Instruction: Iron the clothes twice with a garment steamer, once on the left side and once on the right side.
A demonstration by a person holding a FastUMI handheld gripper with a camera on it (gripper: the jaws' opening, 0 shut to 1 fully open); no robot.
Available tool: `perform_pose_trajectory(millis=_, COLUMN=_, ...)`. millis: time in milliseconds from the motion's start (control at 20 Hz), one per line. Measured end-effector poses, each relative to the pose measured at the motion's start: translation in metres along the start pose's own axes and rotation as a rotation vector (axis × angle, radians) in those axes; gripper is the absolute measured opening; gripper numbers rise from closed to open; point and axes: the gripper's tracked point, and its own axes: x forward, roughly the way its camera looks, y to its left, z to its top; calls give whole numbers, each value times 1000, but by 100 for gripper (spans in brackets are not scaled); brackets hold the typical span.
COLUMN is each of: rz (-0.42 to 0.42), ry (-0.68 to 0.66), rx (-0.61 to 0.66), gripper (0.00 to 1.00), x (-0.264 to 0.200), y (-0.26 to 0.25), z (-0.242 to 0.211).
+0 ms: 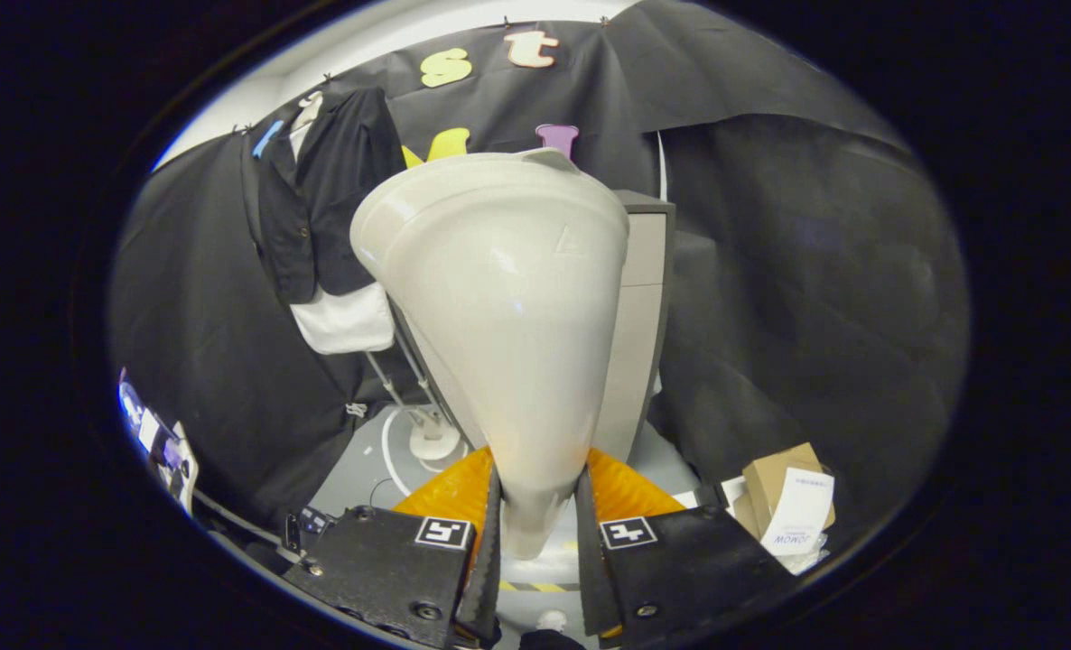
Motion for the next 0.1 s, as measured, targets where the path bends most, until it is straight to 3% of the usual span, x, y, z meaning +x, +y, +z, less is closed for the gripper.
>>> perform_pose_trajectory(millis=100, rz=-3, ry=4, rx=9, gripper=39, x=-1, y=-1, z=-4)
